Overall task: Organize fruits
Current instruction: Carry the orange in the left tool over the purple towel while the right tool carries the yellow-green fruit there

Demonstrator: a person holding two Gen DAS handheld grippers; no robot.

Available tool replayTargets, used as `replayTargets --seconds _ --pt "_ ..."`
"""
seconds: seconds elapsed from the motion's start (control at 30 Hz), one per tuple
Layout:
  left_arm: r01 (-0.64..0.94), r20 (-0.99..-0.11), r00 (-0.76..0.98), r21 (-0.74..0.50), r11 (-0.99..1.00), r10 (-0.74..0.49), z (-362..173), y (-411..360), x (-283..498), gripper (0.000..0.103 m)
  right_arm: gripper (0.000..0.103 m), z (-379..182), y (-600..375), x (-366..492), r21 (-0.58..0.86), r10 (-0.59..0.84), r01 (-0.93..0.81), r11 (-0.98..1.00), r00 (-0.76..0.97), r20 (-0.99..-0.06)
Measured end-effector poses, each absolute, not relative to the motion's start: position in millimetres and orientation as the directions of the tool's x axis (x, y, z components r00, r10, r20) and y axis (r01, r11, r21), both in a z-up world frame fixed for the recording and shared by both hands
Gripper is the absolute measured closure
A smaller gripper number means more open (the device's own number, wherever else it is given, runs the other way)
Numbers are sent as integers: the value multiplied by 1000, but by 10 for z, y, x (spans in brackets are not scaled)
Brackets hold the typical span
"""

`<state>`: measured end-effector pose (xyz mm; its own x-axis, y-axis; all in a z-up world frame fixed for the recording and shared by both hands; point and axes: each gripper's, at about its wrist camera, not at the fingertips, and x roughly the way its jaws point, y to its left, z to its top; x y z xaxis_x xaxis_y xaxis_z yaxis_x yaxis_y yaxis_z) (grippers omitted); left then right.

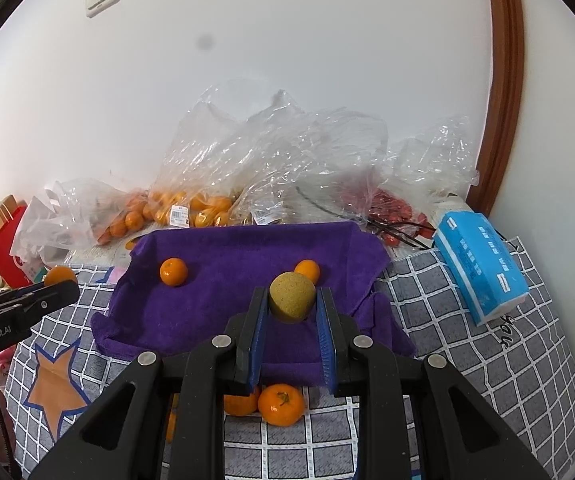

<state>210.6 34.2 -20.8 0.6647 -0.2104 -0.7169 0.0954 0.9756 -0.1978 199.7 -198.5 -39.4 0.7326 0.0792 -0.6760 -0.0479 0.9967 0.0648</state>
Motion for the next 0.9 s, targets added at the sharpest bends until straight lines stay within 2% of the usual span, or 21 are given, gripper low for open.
replayTargets --seconds 0.9 --pt "26 -781 600 -200 980 -175 -679 553 2693 74 79 -894 -2031 2616 61 81 -53 997 678 -730"
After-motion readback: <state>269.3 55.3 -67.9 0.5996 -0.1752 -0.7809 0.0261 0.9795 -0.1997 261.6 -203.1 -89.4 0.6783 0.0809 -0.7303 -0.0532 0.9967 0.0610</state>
